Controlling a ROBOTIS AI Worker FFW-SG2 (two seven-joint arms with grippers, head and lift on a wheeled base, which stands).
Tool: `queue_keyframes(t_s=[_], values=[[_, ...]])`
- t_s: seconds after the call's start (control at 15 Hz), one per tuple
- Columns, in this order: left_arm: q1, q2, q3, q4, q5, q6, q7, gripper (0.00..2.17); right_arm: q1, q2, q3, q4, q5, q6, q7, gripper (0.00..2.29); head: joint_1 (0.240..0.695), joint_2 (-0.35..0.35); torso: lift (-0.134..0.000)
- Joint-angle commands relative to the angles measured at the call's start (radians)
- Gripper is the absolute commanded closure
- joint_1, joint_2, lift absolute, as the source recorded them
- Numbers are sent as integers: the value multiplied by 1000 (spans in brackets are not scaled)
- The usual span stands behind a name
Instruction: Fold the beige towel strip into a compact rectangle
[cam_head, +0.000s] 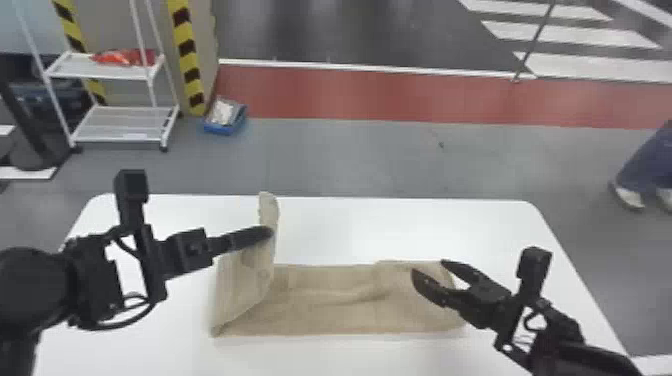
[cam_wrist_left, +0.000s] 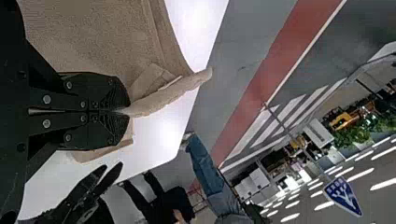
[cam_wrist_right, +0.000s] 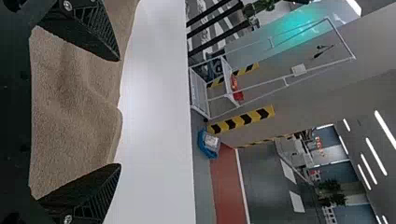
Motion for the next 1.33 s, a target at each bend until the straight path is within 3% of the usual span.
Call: queue_keyframes(t_s=[0.0, 0.27, 0.73, 1.27], values=[[17, -37, -47, 13, 5, -50, 9, 1433, 0, -12, -33, 4, -19, -5, 1, 70, 695, -174, 0], [49, -66, -102, 45, 30, -139, 39, 1436, -3, -18, -71, 7, -25, -5, 7, 73, 695, -269, 0], [67, -66, -252, 142, 25, -348, 88, 1436, 0, -43, -108, 54, -48, -66, 21, 80, 695, -344, 0], [98, -66, -350, 188, 15, -480, 108, 1433, 25, -43, -123, 39, -69, -69, 27, 80, 695, -350, 0]])
